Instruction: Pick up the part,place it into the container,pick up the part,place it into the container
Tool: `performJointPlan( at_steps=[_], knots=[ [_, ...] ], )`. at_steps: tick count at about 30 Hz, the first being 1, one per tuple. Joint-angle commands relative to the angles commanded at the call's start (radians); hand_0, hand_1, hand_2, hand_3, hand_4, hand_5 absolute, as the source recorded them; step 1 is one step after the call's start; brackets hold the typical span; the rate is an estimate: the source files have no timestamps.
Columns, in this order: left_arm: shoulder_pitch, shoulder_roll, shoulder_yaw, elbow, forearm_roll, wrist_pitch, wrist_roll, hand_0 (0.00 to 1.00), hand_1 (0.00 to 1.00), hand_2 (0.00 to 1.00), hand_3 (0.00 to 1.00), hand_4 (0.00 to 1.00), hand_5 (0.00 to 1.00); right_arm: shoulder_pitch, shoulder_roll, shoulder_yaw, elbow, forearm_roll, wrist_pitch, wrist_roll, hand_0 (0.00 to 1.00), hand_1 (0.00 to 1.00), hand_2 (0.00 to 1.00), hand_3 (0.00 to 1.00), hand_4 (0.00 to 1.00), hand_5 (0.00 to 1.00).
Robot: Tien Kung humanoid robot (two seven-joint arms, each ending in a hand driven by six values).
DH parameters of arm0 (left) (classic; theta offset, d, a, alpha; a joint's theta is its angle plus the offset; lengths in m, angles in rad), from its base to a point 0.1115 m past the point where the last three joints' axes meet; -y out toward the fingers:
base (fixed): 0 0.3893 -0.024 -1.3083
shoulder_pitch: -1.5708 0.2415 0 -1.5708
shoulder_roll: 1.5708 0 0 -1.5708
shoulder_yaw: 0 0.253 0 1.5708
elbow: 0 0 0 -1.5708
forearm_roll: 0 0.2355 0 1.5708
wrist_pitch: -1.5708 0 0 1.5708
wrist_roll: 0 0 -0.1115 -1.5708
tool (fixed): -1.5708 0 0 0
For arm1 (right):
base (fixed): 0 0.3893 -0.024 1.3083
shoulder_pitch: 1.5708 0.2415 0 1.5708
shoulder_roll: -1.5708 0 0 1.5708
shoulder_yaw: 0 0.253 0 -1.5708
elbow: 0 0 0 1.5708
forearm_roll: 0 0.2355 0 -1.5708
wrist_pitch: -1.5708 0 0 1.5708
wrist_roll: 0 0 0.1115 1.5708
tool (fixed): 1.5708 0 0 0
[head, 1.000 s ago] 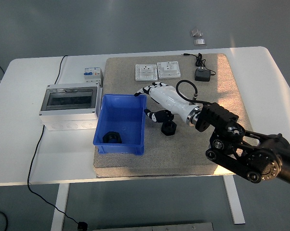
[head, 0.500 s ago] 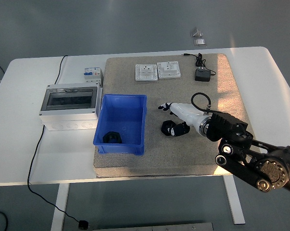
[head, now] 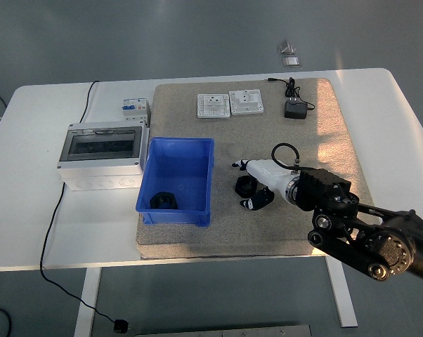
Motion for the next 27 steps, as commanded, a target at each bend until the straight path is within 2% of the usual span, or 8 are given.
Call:
performJointPlan(
  at_steps=[2,3,8,9,13,18,23,27],
  knots=[
    [0.000,0.000,0.000,0.000,0.000,0.000,0.000,0.721,0.711,0.722,0.752,0.814,0.701,0.002,0.002,-0.009,-0.003,-0.014,-0.018,0.006,0.836,0.683,0.878,0.936,0.752,0.161],
    [0.000,0.000,0.000,0.000,0.000,0.000,0.000,0.721,0.711,0.722,0.752,0.813,0.703,0.002,0.002,-0.013,-0.003,-0.026,-0.027,0.010,0.770,0.521,0.766,0.828,0.685,0.101],
    [0.000,0.001,-0.001,0.000,0.000,0.000,-0.001,0.721,0.711,0.722,0.752,0.813,0.703,0.004,0.001,-0.022,-0.003,-0.072,-0.039,0.013,0.770,0.521,0.766,0.828,0.685,0.101],
    [0.000,0.001,-0.001,0.000,0.000,0.000,-0.001,0.721,0.711,0.722,0.752,0.811,0.702,0.005,0.001,-0.023,-0.003,-0.079,-0.037,0.012,0.537,0.323,0.502,0.567,0.401,0.002],
    [-0.001,0.002,-0.002,0.000,0.002,0.000,-0.002,0.721,0.711,0.722,0.752,0.811,0.702,0.006,-0.002,-0.020,0.001,-0.107,-0.013,-0.001,0.537,0.323,0.502,0.567,0.401,0.002],
    [-0.001,0.002,-0.003,0.000,0.005,0.000,-0.002,0.721,0.711,0.722,0.752,0.811,0.703,0.008,-0.005,-0.016,0.004,-0.123,-0.010,0.000,0.493,0.282,0.485,0.520,0.316,0.002],
    [0.000,0.003,-0.002,0.000,0.005,0.001,-0.002,0.721,0.711,0.722,0.751,0.810,0.703,0.015,-0.010,0.007,0.008,-0.147,-0.060,0.042,0.466,0.254,0.490,0.521,0.264,0.002],
    [0.000,0.004,-0.003,0.000,0.005,0.002,-0.003,0.721,0.711,0.721,0.751,0.810,0.703,0.036,-0.008,0.028,0.014,-0.143,-0.136,0.106,0.472,0.247,0.493,0.522,0.257,0.002]
  ],
)
